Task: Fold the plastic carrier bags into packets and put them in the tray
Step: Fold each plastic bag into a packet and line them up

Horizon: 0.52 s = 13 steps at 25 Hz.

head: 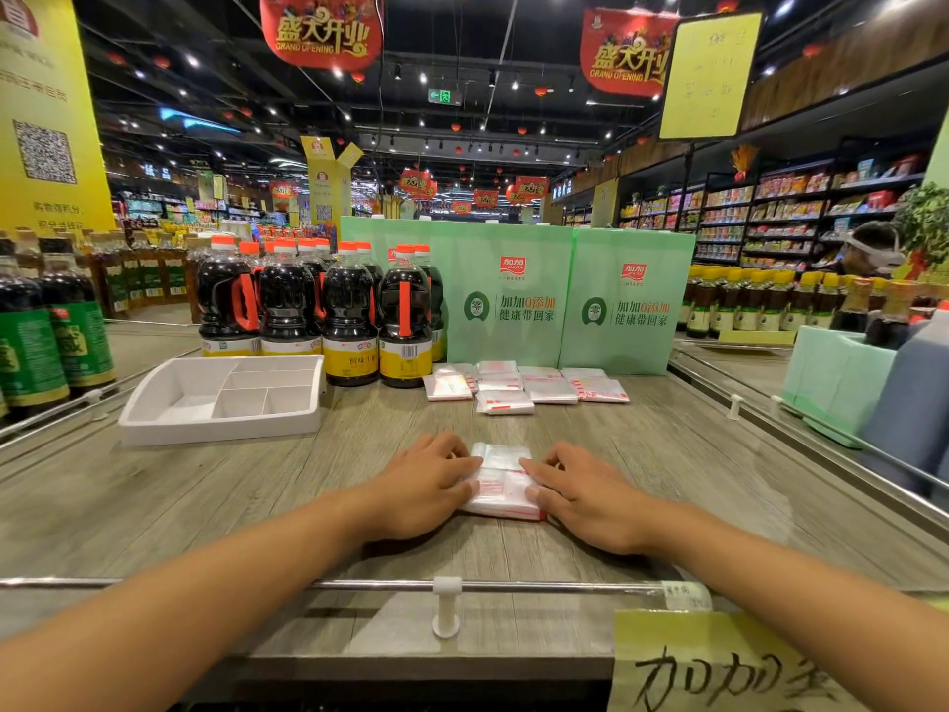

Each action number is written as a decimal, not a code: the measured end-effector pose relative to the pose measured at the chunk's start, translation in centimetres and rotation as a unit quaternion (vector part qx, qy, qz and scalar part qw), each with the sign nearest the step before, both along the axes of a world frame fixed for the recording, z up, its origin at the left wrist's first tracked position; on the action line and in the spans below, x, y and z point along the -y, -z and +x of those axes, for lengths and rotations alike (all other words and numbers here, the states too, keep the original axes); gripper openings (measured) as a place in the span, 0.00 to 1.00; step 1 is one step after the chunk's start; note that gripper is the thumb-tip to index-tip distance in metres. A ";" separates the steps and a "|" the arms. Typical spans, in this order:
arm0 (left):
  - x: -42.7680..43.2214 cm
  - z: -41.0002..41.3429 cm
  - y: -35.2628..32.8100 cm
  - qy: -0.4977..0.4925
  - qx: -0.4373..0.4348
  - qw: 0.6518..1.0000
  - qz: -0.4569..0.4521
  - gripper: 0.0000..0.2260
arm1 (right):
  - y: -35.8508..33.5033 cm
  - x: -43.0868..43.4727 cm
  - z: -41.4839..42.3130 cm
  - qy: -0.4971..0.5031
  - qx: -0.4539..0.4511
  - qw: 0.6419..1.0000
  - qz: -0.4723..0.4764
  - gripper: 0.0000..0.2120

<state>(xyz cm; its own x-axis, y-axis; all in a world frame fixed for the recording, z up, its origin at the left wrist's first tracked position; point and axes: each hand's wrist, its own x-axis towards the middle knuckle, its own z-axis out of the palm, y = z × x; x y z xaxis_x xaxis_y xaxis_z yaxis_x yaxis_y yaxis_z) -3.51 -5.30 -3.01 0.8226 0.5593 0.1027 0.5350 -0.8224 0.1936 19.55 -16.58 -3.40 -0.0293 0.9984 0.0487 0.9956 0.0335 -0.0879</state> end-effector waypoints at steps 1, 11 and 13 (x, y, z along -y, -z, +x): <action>0.0 0.0 0.0 0.002 -0.004 1.000 -0.007 0.21 | -0.1 0.1 -0.1 0.001 0.008 1.000 -0.010 0.29; -0.1 0.2 -0.1 -0.006 -0.140 0.989 -0.053 0.28 | 0.0 0.0 -0.4 0.011 0.004 0.993 -0.114 0.37; -0.3 0.2 -0.2 -0.006 -0.162 0.985 -0.053 0.29 | -0.1 -0.1 -0.3 0.015 0.007 0.991 -0.130 0.37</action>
<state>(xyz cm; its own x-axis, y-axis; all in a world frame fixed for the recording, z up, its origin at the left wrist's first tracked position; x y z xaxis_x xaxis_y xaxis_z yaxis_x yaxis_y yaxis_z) -3.29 -5.01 -2.85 0.7955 0.5635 -0.2229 0.5931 -0.7994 0.0955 19.23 -16.47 -3.28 0.0011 0.9778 -0.2097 0.9969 -0.0176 -0.0769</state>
